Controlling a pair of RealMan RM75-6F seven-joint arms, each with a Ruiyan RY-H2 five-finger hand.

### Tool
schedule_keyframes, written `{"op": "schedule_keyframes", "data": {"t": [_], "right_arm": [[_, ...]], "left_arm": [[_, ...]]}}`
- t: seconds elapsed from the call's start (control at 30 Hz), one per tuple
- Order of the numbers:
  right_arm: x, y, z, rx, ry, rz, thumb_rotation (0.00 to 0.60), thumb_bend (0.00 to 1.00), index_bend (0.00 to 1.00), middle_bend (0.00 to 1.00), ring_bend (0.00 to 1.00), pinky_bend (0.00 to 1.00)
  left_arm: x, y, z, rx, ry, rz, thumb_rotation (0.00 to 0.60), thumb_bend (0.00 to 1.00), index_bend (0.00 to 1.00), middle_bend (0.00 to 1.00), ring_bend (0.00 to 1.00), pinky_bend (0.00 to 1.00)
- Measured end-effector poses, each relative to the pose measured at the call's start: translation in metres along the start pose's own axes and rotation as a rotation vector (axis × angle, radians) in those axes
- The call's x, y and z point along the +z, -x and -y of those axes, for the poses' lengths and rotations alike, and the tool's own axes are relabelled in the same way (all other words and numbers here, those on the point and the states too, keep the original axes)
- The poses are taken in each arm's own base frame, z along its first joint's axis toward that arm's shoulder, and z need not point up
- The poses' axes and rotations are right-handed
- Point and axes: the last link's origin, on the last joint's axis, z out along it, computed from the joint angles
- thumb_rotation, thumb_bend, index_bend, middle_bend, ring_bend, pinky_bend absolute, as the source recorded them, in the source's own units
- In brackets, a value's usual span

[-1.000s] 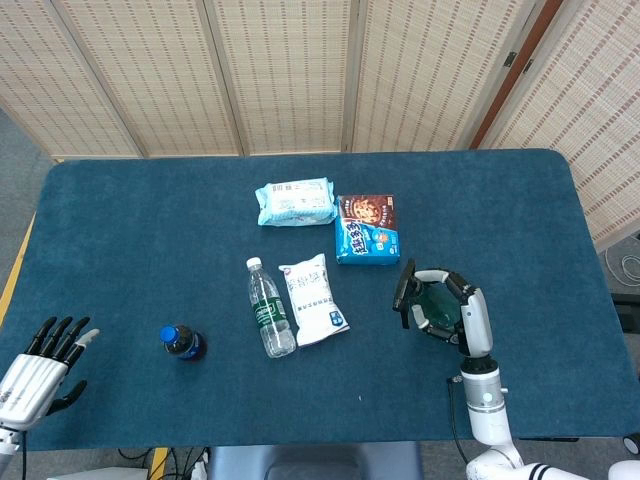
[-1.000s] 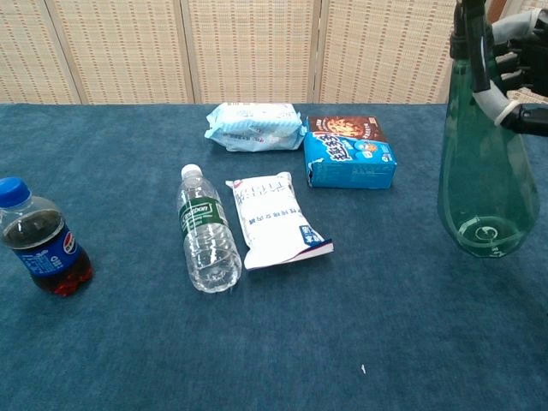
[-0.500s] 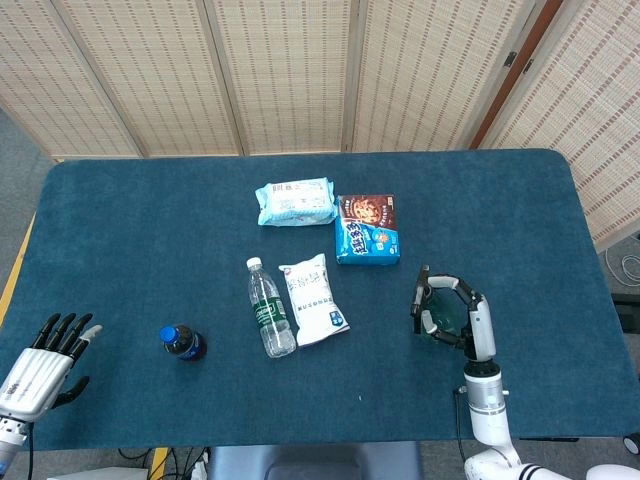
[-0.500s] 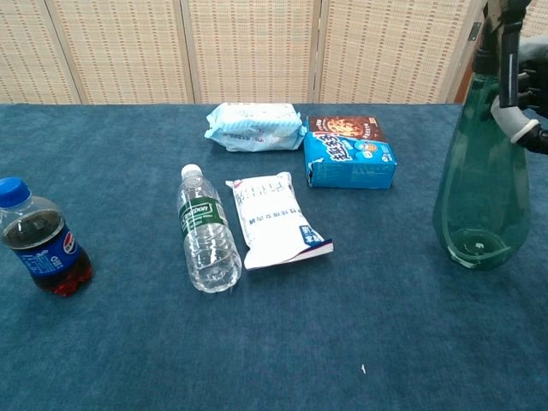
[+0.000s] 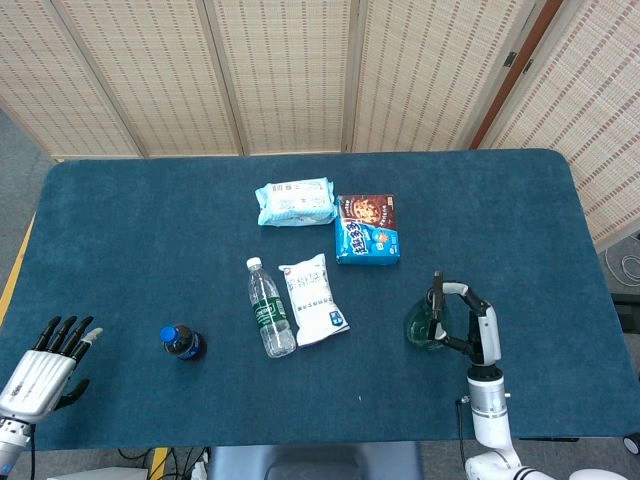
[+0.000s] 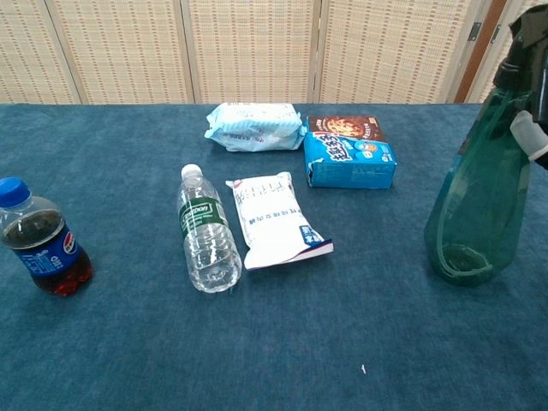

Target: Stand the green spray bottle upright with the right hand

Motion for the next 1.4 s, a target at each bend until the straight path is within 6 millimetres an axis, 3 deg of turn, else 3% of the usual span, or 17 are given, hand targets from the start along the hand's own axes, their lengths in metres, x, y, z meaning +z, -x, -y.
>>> {"op": "schedule_keyframes", "data": {"t": [0.77,1.4], "right_arm": [[-0.034,-0.012,-0.024,0.040,0.063,-0.022,0.600,0.33,0.49,0.55,0.42,0.44],[-0.041,-0.019,-0.026,0.049,0.072,-0.035,0.600,0.30,0.49,0.55,0.42,0.44]], "left_arm": [[0.007,0.000,-0.015,0.025,0.010,0.018,0.600,0.29,0.12,0.08,0.00,0.00],[0.008,-0.002,-0.023,0.038,0.011,0.024,0.600,0.29,0.12,0.08,0.00,0.00]]}}
